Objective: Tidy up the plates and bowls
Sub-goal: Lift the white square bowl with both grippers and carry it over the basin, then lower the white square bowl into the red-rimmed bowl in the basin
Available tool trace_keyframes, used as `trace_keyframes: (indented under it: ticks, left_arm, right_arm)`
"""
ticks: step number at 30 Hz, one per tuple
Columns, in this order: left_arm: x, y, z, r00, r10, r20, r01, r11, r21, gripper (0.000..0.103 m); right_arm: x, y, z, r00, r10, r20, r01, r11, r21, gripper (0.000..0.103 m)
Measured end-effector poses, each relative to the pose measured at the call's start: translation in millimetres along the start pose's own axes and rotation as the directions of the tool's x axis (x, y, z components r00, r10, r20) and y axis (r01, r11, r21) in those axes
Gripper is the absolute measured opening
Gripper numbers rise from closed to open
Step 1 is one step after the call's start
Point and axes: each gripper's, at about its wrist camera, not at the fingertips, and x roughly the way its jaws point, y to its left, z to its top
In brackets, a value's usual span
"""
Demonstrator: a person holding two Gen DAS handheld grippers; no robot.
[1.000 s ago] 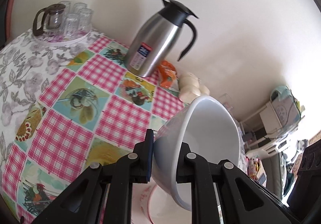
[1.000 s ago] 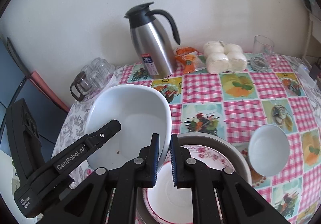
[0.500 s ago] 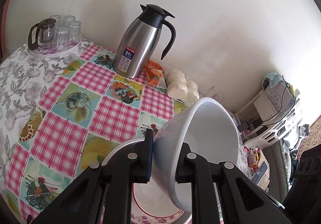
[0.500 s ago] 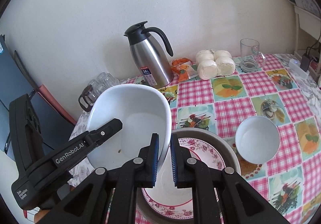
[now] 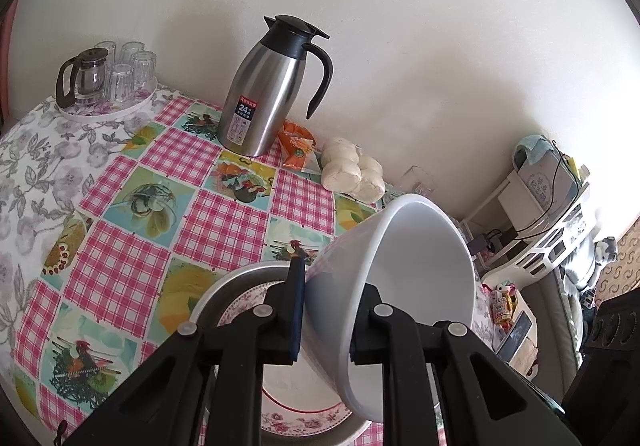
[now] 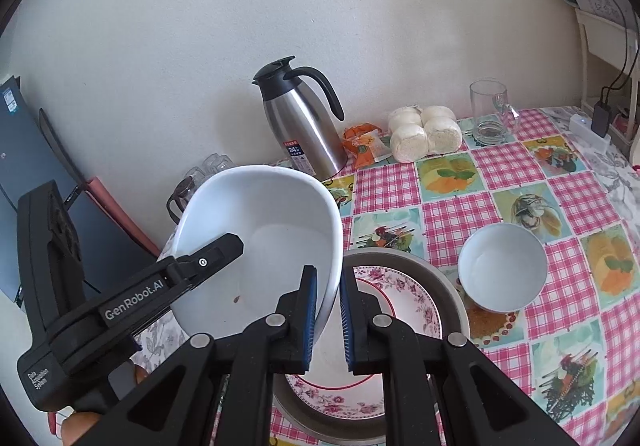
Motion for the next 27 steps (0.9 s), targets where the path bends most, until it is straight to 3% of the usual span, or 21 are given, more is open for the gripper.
trace_keyframes:
  ticks: [13, 27]
  left_arm:
    - [20, 9, -18, 0.995, 0.017, -0.100, -0.023, 0.998, -0.052, 0.017]
    - [50, 19, -33, 0.973, 0.075, -0.218, -0.090, 0.994, -0.061, 0.017]
  right_arm:
    - [8, -16, -7, 0.998, -0.005, -0.064, 0.007, 1.000, 0.026, 0.012]
    - [43, -33, -22, 0.982, -0.050, -0.183, 0.060, 0.997, 0.048, 0.012]
